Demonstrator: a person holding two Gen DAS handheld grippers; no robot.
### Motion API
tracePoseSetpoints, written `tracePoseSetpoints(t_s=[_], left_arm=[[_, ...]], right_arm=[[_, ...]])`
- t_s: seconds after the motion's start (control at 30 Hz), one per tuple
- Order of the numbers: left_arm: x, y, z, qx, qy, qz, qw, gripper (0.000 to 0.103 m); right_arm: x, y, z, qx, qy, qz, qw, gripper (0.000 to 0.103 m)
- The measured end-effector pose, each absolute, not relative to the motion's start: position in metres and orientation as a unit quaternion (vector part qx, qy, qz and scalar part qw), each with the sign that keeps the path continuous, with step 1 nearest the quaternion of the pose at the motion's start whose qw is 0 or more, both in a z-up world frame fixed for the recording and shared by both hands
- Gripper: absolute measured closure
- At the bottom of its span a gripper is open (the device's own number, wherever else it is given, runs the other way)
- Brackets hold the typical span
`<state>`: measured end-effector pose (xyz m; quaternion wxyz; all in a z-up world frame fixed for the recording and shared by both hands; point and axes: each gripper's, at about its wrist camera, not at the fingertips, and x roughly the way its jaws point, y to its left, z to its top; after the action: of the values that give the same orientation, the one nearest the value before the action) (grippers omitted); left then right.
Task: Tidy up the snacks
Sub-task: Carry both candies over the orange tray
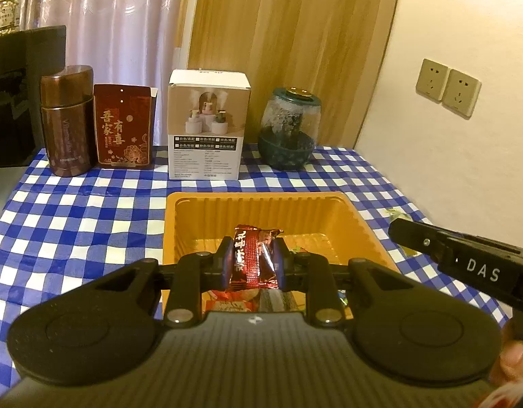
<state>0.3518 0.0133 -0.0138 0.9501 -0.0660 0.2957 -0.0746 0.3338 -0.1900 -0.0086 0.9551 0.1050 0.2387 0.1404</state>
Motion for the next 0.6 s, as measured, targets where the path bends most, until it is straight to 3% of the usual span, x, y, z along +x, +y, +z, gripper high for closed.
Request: tracePoseSetpoints(t_s=[0.6], left_arm=[[0.400, 0.020, -0.036, -0.077, 0.330, -0.081, 0.937, 0.081]], right_arm=[[0.389, -0.181, -0.038, 0.116, 0.280, 0.127, 0.945, 0.081]])
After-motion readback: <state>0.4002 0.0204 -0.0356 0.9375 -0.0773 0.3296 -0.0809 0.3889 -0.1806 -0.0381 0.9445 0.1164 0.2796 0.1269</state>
